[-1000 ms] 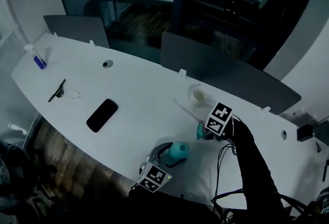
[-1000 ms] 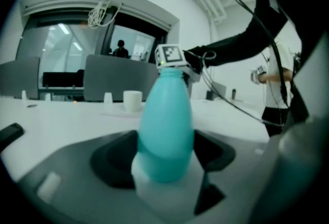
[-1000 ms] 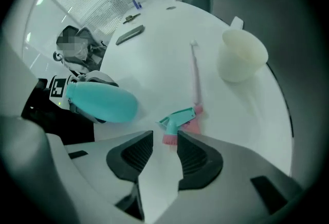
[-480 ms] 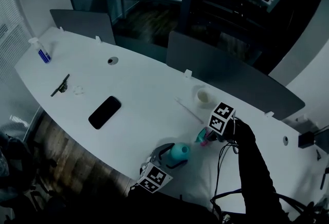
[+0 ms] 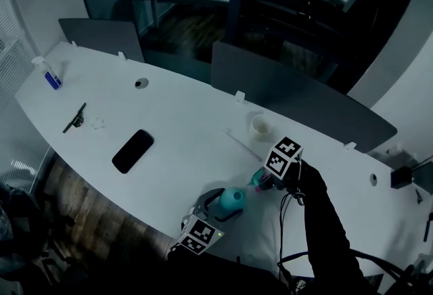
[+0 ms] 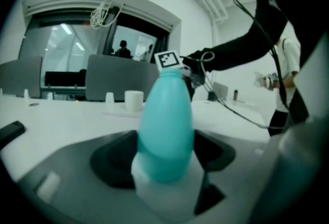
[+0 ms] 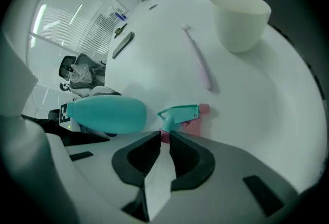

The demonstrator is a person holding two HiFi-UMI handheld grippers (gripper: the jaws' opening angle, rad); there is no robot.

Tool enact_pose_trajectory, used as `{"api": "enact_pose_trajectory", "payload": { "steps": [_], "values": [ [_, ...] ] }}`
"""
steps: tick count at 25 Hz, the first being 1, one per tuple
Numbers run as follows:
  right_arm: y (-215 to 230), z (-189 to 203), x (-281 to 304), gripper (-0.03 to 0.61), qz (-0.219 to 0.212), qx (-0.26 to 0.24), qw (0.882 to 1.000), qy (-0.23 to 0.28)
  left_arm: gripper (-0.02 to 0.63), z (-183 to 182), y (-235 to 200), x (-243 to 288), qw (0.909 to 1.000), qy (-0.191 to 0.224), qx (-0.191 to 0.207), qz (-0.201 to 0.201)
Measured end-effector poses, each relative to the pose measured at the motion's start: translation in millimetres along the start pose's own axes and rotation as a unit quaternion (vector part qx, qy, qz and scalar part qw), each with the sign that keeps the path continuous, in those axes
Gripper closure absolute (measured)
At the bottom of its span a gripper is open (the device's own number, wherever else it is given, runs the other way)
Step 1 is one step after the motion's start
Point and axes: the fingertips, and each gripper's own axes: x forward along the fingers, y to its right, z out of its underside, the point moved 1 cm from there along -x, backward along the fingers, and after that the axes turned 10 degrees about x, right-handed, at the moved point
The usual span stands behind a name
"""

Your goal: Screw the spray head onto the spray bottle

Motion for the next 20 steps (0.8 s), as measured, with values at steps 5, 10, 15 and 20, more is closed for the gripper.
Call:
{"api": "enact_pose_trajectory", "payload": {
  "steps": [5, 10, 15, 20],
  "values": [
    [-14, -2, 9, 0.513, -0.045, 0.021, 0.999, -0.002, 0.270, -1, 0, 0, 1.0000, 0.000, -0.002, -0.001],
    [-22, -5, 22, 0.468, -0.073, 0.043, 0.996, 0.006, 0.270, 0, 0, 0, 1.0000, 0.000, -0.001, -0.002],
    [-29, -3, 29, 0.456, -0.012, 0.031, 0.999, -0.004, 0.270, 0, 0, 0, 1.0000, 0.002, -0.004, -0.001],
    [-28, -2, 38, 0.446, 0.053, 0.035, 0.998, -0.006, 0.269, 1, -2, 0, 0.9999, 0.005, -0.009, -0.001]
  ]
}}
